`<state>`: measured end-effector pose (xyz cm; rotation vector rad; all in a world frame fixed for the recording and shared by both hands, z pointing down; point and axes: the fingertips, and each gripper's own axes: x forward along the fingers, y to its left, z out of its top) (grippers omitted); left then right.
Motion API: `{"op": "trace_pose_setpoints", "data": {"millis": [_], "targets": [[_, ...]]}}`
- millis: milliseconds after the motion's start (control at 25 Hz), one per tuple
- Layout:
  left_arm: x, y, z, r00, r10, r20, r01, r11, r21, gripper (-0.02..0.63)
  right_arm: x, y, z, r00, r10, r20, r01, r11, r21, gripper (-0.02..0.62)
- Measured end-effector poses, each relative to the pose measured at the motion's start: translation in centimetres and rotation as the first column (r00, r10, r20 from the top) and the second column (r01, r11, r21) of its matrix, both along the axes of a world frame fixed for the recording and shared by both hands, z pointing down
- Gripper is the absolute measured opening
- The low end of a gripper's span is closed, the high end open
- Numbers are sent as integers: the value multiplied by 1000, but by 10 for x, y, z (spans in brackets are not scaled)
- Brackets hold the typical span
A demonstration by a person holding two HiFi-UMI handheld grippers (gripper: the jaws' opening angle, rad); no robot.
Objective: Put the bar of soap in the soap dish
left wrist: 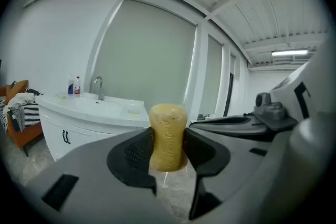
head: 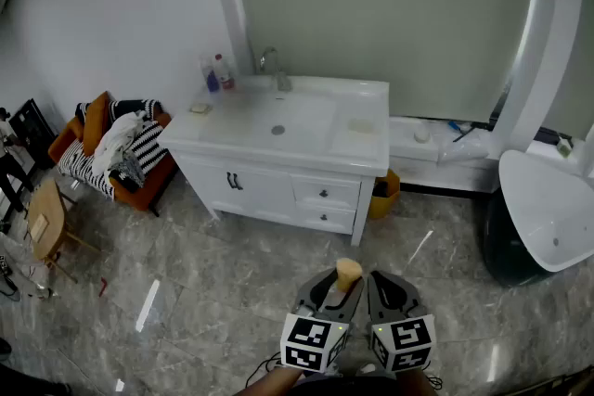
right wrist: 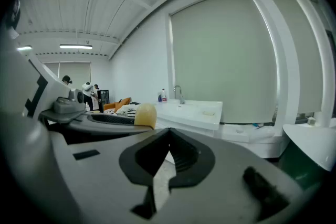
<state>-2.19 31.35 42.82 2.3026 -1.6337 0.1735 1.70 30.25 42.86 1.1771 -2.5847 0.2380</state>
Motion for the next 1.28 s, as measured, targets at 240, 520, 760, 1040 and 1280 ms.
{"op": "trace_pose_setpoints", "data": {"millis": [240, 520, 760, 1040, 1280], "targets": [[-2, 1, 2, 1000, 5, -7, -5, 1000, -1, 183, -2, 2, 0, 1000, 1, 5, -1, 1000, 0, 12], [0, -2, 3, 1000, 7, -7, -6, 1000, 5, 183, -1, -1, 4, 1000, 5, 7, -5, 1000, -4, 12], [-1, -18, 7, 1000, 1, -1, -1, 1000, 9, 183, 1, -14, 9, 1000, 1, 13, -1, 1000, 0, 12], [4, -52, 11, 1000, -16, 0, 16, 1000, 8, 183, 9, -49, 11, 1000, -4, 22, 3, 1000, 10, 12], [10, -92, 11, 1000, -27, 8, 27, 1000, 10, 183, 13, -89, 16, 999, -24, 34, 24, 1000, -3, 12]]}}
